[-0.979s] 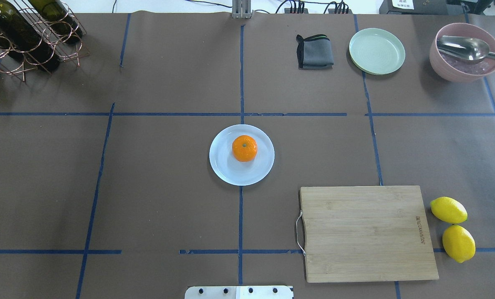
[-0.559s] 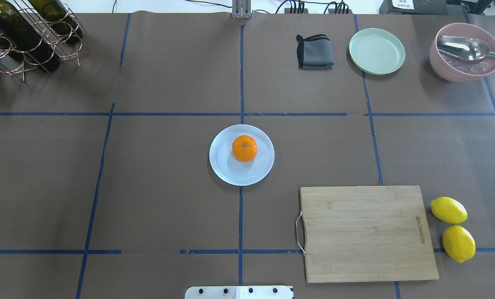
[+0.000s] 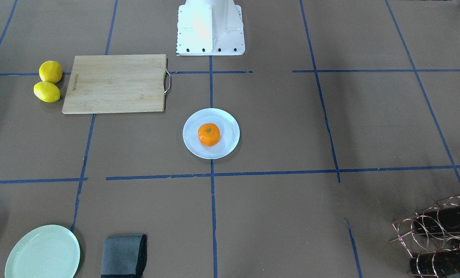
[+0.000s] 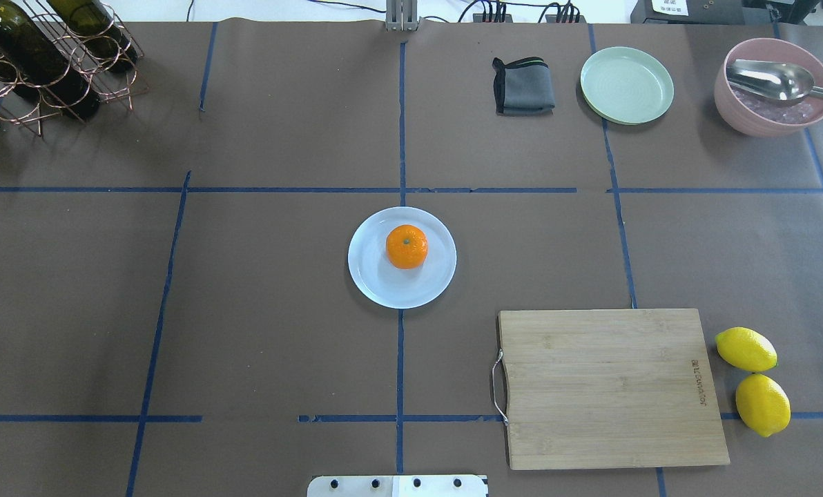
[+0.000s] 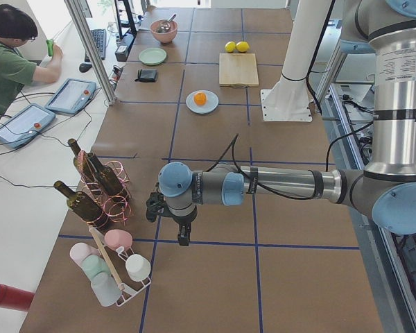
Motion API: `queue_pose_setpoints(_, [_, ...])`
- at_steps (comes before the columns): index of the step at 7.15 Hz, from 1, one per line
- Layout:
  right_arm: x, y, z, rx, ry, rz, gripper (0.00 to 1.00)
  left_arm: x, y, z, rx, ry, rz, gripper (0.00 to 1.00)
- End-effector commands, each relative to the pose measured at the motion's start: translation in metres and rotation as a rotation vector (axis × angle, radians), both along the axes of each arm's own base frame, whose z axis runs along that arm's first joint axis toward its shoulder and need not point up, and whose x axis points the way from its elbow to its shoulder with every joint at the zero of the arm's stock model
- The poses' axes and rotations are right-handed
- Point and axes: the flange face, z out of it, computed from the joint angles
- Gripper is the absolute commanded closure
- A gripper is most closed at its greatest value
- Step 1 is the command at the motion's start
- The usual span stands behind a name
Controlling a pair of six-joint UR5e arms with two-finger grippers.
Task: Pick orange to plate
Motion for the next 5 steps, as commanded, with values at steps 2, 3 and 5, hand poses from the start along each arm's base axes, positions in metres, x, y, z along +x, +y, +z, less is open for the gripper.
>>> queue_pose_setpoints(2, [0.0048,-0.0005,-0.0027,0.001,-0.004,0.012,0.0,-0.0001,0.0014,0.0027,-0.004,-0.002,0.001,0.0])
queue_pose_setpoints(3, [0.0048,-0.0004,-0.002,-0.003,-0.004,0.015,0.0,-0.0001,0.0036,0.0048,-0.009,-0.002,0.001,0.0])
queue_pose_setpoints(5, [0.0047,-0.0004,-0.0021,-0.007,-0.006,0.018,0.0,-0.0006,0.0049,0.0057,-0.006,-0.008,0.003,0.0])
